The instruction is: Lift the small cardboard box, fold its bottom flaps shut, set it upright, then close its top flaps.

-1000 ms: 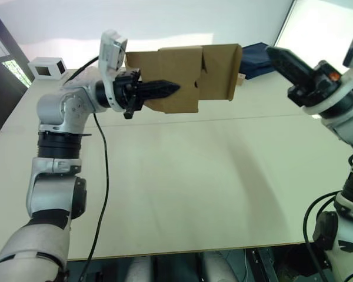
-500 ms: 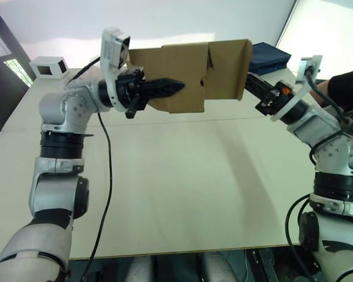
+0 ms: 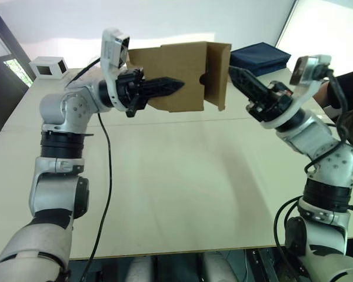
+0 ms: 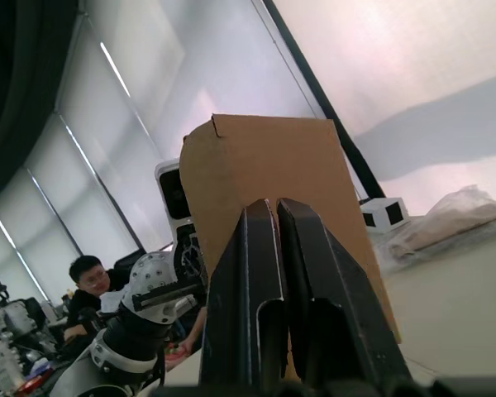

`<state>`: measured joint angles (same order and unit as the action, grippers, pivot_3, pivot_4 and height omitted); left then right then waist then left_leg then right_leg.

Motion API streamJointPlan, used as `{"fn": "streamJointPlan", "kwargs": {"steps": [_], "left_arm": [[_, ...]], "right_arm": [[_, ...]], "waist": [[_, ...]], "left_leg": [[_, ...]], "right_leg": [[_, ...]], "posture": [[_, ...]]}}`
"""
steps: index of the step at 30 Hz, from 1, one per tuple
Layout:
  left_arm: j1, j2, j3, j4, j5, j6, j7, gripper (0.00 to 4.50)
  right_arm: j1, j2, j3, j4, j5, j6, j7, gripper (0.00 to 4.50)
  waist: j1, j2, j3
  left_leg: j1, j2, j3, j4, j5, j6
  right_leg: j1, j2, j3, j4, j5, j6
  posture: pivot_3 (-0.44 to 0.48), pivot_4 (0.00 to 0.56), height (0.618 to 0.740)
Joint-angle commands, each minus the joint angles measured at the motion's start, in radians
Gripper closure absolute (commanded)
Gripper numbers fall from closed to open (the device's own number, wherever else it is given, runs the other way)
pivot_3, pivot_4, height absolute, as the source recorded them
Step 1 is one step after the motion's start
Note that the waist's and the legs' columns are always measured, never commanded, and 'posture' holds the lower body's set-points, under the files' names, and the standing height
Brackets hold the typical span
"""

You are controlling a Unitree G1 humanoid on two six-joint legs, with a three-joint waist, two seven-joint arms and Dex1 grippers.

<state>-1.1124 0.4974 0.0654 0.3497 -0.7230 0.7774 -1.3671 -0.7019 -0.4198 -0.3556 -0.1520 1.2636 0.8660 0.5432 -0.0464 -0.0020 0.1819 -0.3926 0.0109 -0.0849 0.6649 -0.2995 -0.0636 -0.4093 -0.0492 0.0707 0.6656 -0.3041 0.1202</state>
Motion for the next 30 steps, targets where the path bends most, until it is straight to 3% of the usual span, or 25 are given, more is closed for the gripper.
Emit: {"fn": "streamJointPlan", "kwargs": {"steps": [1, 2, 10, 20, 30], "left_arm": [[-0.03, 0.001, 0.026, -0.021, -0.017, -0.006, 0.0, 4.5], [-0.028, 0.001, 0.026, -0.024, -0.019, -0.004, 0.001, 4.5], [-0.023, 0.004, 0.027, -0.028, -0.024, -0.003, 0.004, 4.5], [-0.029, 0.002, 0.032, -0.01, -0.019, -0.016, 0.004, 4.5], [-0.034, -0.002, 0.03, -0.001, -0.009, -0.021, 0.009, 4.5]], "right_arm": [[-0.005, 0.022, -0.004, -0.046, 0.038, -0.023, -0.03, 2.87], [-0.004, 0.026, -0.005, -0.047, 0.042, -0.024, -0.035, 2.55], [0.012, 0.061, 0.003, -0.066, 0.075, -0.039, -0.062, 2.55], [0.039, 0.162, -0.011, -0.085, 0.258, -0.071, -0.154, 2.55], [0.076, 0.108, 0.063, -0.117, 0.129, -0.094, -0.108, 2.55]], "waist": [[0.0, 0.0, 0.0], [0.0, 0.0, 0.0], [-0.001, 0.0, 0.0], [-0.001, 0.0, 0.0], [-0.001, 0.0, 0.0]], "left_leg": [[0.0, 0.0, 0.0, 0.0, 0.0, 0.0], [0.0, 0.0, 0.0, 0.0, 0.0, 0.0], [0.0, 0.0, 0.0, 0.0, 0.0, 0.0], [0.0, 0.0, 0.0, 0.0, 0.0, 0.0], [0.0, 0.0, 0.0, 0.0, 0.0, 0.0]], "right_leg": [[0.0, 0.0, 0.0, 0.0, 0.0, 0.0], [0.0, 0.0, 0.0, 0.0, 0.0, 0.0], [0.0, 0.0, 0.0, 0.0, 0.0, 0.0], [0.0, 0.0, 0.0, 0.0, 0.0, 0.0], [0.0, 0.0, 0.0, 0.0, 0.0, 0.0]], "posture": [[0.0, 0.15, 0.74], [0.0, 0.15, 0.74], [0.0, 0.15, 0.74], [0.0, 0.15, 0.74], [0.0, 0.15, 0.74]]}}
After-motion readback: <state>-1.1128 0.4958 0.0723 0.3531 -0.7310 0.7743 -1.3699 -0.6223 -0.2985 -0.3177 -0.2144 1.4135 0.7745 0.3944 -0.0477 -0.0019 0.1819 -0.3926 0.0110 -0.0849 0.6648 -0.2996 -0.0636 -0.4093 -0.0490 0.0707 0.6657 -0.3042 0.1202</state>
